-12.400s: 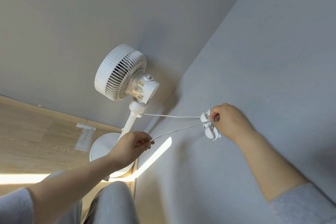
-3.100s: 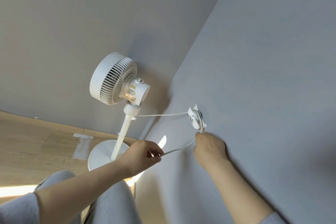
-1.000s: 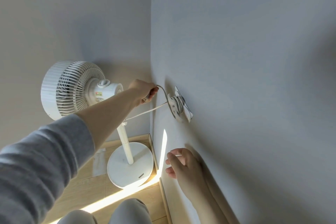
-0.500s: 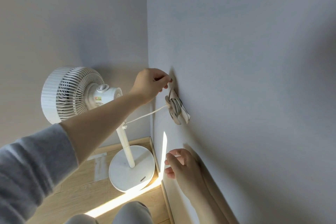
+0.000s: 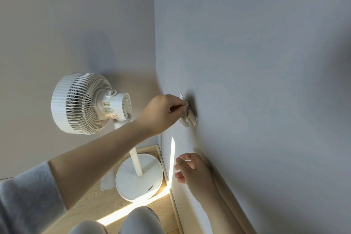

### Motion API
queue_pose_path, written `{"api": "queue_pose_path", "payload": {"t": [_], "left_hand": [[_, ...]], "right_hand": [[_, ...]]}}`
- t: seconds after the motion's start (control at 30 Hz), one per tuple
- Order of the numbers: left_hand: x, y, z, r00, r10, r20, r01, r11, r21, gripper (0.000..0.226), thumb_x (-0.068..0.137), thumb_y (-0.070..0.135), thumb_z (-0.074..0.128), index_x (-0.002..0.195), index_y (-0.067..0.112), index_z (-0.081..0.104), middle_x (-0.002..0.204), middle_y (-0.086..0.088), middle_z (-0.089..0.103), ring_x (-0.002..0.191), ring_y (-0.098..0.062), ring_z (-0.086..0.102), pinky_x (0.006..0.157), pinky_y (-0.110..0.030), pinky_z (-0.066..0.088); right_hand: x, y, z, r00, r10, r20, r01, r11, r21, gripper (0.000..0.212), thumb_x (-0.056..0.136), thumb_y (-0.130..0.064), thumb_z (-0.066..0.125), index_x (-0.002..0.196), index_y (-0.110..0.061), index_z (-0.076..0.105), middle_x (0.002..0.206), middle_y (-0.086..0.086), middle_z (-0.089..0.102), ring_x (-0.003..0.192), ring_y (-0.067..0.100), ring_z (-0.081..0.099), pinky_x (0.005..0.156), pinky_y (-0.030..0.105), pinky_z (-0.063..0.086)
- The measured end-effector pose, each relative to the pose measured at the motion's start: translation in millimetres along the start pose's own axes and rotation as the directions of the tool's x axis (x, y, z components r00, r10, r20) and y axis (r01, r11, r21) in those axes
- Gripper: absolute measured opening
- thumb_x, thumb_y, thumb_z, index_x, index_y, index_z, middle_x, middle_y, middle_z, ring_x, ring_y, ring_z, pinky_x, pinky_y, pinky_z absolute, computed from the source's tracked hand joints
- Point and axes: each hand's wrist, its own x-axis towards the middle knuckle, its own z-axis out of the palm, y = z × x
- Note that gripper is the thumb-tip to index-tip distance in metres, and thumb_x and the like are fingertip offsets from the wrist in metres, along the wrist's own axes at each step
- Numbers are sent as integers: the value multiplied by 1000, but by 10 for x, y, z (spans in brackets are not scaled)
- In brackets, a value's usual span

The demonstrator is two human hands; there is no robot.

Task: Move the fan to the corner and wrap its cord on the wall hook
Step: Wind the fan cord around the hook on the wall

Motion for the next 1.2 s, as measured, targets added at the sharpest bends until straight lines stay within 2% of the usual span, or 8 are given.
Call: {"api": "queue_pose_path", "payload": {"t": [0.1,0.2,0.37,0.6,0.73,0.87,1.03,1.2], "left_hand": [[-161,70,93,995,-99,24,101,984,-144,21,92,12,50,80,2,63,63,12,66,57,-15,57,59,-27,47],[-262,106,202,965,-259,48,257,891,-374,18,92,13,52,90,2,66,79,-1,71,61,-10,63,63,-29,56],[-388,176,393,878,-454,154,419,571,-705,11,91,11,57,90,7,68,80,-6,71,67,-15,66,67,-26,58],[-465,195,464,743,-592,313,535,244,-809,21,83,19,69,88,-1,70,83,-12,75,68,-19,71,64,-23,60],[-471,151,527,719,-602,348,553,192,-811,14,83,18,69,86,5,72,81,-10,75,68,-19,71,69,-25,60],[-431,106,567,729,-506,462,593,128,-795,17,86,17,64,96,5,71,83,-7,73,74,-21,68,73,-28,59],[-358,24,566,735,-462,496,642,239,-728,19,83,22,68,94,7,73,92,-9,70,69,-15,64,67,-22,58],[-341,-17,573,748,-358,558,654,255,-713,33,66,33,75,89,10,75,83,-2,74,65,-13,64,67,-22,57]], "right_hand": [[-65,42,-17,1000,-5,17,4,1000,17,8,90,-24,57,98,-22,56,93,3,68,74,14,68,78,30,59],[-139,98,-50,999,-2,32,1,1000,28,11,91,-24,57,100,-19,56,92,3,68,74,14,67,77,28,58],[-274,172,-98,999,11,47,-14,998,62,13,92,-22,57,103,-16,56,92,6,67,72,13,65,73,25,57],[-325,199,-102,998,-28,51,25,998,61,12,92,-23,58,102,-17,56,95,6,67,74,14,66,78,29,57],[-332,237,-97,998,-39,49,37,999,35,8,92,-26,57,98,-22,55,94,4,67,73,14,67,77,27,57],[-320,279,-109,999,-24,43,22,999,41,11,91,-26,59,100,-21,55,91,1,67,73,14,67,74,25,58],[-317,298,-108,999,-13,32,13,1000,19,10,91,-26,58,100,-23,55,88,-2,67,73,12,67,73,23,58],[-310,306,-102,1000,6,24,-7,1000,18,7,90,-25,58,96,-25,55,88,-1,68,71,11,66,70,21,57]]}}
